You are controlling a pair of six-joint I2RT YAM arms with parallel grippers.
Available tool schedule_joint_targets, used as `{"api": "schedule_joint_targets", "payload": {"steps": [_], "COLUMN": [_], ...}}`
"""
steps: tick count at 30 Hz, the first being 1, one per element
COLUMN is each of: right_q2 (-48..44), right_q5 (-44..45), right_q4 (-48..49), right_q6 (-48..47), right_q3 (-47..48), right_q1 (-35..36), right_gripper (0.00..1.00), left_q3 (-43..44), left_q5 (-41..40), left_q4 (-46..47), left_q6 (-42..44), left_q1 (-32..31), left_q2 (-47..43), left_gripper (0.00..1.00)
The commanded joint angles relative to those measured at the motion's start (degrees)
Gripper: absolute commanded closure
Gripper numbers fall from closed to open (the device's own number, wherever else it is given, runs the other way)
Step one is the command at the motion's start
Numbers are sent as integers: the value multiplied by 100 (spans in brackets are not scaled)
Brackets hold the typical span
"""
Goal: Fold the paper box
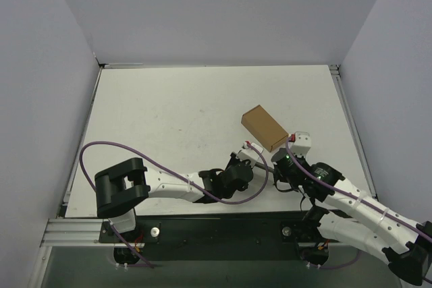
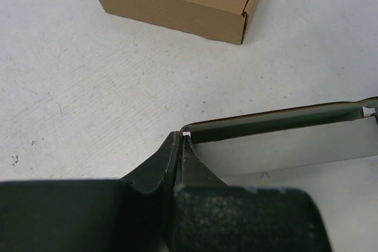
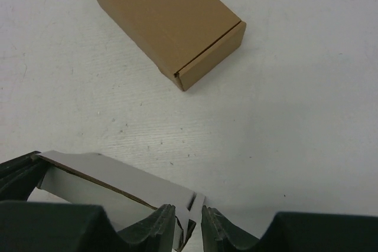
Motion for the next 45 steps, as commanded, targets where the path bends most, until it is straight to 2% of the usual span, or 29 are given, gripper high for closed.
{"api": "schedule_joint_targets", "payload": {"steps": [1, 5, 10, 17, 20, 23, 25, 29, 40, 43, 45], "right_q2": [232, 101, 82, 513, 601, 645, 610, 487, 601, 583, 566], "right_q5": [-380, -617, -793, -1118, -1259, -1364, -1470, -1453, -512, -547, -565], "right_q4": [397, 555, 687, 1003, 1126, 1206, 1258, 1364, 1347, 1338, 1347], "right_q6": [-914, -1143, -1800, -2707, -2839, -2796, -2734, -2620, -2259, -2277, -2285], "right_q3": [174, 113, 130, 192, 140, 52, -79, -308, -414, -414, -423], "right_q1": [-35, -44, -44, -44, -44, -35, -18, 79, 835, 844, 844], "right_gripper": [75, 76, 70, 68, 71, 81, 92, 100, 100, 100, 100], "left_q3": [-169, -134, -133, -125, -90, -55, -20, 112, 446, 499, 525], "left_q5": [494, 494, 502, 502, 502, 511, 511, 537, 520, 494, 494], "left_q4": [-1292, -1362, -1362, -1362, -1406, -1458, -1494, -1529, -2109, -2170, -2179], "left_q6": [37, 37, 37, 63, 54, 37, 19, -7, -34, 115, 195], "left_q1": [-120, -120, -120, -120, -120, -120, -120, -120, -103, -103, -94], "left_q2": [220, 238, 255, 211, 220, 220, 229, 281, 133, -78, -192], "left_gripper": [100, 100, 100, 100, 100, 100, 100, 100, 100, 96, 89]}}
